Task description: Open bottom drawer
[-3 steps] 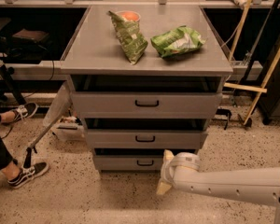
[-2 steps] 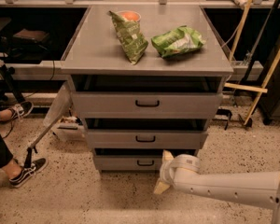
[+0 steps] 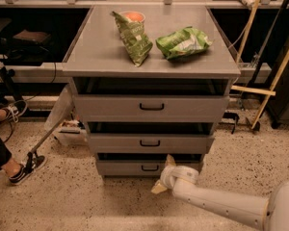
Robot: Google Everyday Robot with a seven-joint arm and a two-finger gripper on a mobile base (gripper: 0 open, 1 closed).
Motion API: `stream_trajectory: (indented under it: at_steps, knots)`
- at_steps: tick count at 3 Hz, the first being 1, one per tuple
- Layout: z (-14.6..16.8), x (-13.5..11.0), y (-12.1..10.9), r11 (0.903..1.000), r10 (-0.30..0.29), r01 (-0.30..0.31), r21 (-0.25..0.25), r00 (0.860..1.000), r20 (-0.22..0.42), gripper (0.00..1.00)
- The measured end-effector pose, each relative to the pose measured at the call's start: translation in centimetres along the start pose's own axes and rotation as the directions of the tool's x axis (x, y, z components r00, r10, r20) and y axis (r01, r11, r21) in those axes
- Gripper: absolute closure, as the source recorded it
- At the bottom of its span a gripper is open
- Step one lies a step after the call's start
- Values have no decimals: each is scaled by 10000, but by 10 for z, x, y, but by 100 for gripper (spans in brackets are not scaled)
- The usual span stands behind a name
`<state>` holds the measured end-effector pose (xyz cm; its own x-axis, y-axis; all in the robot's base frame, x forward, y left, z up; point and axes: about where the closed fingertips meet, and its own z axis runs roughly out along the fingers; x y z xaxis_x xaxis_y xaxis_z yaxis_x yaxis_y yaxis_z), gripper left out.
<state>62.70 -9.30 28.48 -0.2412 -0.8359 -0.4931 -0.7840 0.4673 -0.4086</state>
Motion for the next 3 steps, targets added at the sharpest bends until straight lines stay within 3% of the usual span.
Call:
stream_trajectory:
  at_steps: [1,2,3]
  knots:
    - [28,24,22,9999,-157,157,29,9998,-115,0]
    - [34,22,26,9999,-143,144,66,9998,-157,0]
    - [62,27,8,9967,37,14,807,9980,-632,0]
